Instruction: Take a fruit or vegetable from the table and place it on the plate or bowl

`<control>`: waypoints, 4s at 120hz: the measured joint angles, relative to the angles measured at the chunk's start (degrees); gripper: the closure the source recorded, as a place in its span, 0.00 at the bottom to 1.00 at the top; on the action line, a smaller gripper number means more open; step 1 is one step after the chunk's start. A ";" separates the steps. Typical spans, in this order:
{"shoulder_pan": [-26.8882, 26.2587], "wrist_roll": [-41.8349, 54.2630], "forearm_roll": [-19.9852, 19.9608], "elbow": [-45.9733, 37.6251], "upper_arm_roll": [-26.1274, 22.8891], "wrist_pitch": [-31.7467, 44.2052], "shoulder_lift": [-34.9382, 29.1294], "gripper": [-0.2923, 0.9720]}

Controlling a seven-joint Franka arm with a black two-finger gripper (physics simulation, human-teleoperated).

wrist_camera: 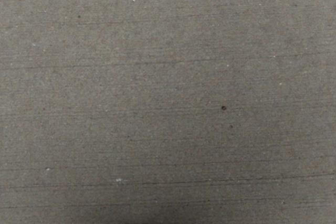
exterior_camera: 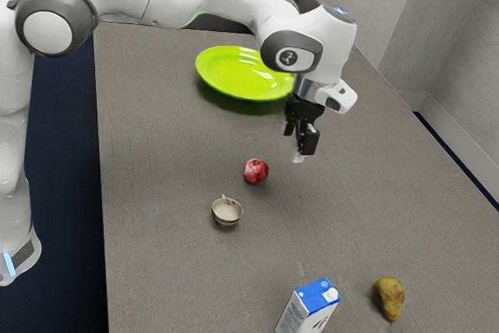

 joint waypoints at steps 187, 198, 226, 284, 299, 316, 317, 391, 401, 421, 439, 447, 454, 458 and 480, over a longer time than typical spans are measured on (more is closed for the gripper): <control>-0.03 4.50 -3.76 -13.54 3.24 5.88 -2.30 0.23; 0.03 4.60 -3.87 -13.77 3.28 5.89 -2.35 0.23; 0.16 4.81 -4.17 -14.94 3.31 5.89 -2.36 0.23; 0.11 5.06 -4.57 -16.83 3.35 7.49 -2.13 0.23; 0.16 5.08 -4.56 -16.89 3.32 7.84 -2.11 0.38; 0.15 4.99 -4.32 -16.81 3.29 8.21 -2.05 0.48; 0.14 4.97 -4.30 -16.79 3.29 8.23 -2.06 0.48; 1.64 5.58 -3.06 1.63 1.52 2.18 -7.03 0.49; 1.93 6.21 -2.63 2.80 1.71 0.82 -7.04 0.49; 0.97 8.06 -2.37 2.81 5.09 -1.15 -6.73 0.50; 2.00 10.19 -2.97 1.12 9.98 -2.37 -6.05 0.53; 5.77 11.40 -3.30 1.16 11.74 -2.67 -5.70 0.53; 12.41 12.38 -3.46 1.56 12.24 -2.86 -5.29 0.53; 17.28 12.90 -3.53 1.88 12.35 -2.94 -5.10 0.53; 37.83 15.15 -4.54 4.72 11.31 -3.18 -2.85 0.53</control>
